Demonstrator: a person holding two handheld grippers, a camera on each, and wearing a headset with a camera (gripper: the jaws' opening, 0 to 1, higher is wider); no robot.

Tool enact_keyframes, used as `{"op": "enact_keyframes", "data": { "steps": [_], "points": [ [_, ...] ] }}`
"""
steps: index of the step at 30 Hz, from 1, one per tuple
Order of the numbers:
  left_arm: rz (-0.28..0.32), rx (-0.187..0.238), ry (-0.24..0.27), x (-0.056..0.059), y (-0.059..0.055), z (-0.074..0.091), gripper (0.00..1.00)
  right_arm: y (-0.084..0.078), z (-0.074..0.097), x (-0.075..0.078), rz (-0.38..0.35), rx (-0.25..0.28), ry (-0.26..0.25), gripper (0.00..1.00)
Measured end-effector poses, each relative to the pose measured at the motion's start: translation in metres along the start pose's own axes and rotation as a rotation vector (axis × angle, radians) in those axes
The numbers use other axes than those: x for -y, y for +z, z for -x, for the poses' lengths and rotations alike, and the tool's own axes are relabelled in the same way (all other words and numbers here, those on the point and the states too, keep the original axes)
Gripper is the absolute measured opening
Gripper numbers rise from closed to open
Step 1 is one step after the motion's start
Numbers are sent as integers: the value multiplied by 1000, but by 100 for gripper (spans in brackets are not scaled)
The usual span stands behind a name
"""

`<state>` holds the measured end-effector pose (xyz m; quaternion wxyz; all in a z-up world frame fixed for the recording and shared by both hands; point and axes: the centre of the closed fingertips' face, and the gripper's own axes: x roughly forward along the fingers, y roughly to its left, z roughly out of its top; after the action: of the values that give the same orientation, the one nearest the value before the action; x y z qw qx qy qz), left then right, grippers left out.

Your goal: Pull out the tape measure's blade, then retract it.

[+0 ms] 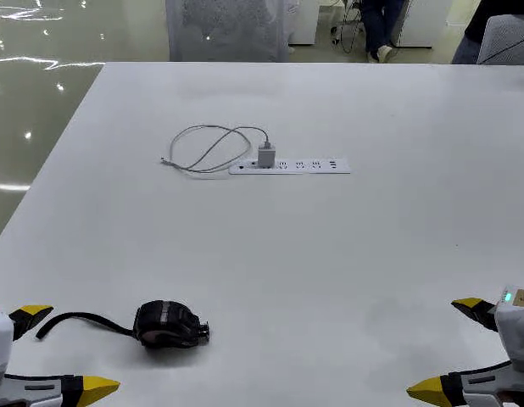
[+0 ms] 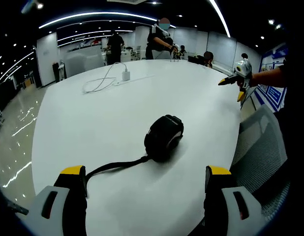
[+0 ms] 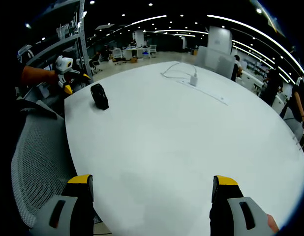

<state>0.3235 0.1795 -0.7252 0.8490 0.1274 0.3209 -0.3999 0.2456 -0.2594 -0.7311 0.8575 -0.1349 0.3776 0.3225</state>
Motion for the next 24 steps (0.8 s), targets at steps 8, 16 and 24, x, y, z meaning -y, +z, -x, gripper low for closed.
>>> {"op": "enact_keyframes", "data": {
  "steps": [8,16,24],
  "points": [
    [0,4,3,1,-4,-1,99,2,4,1,17,14,-8,99],
    [-23,23,-3,3,2,-2,99,5,7,-2,16,33,-13,99],
    [-69,-3,-37,6,3,-13,99,7,1,-6,49,27,-2,99]
  ]
}}
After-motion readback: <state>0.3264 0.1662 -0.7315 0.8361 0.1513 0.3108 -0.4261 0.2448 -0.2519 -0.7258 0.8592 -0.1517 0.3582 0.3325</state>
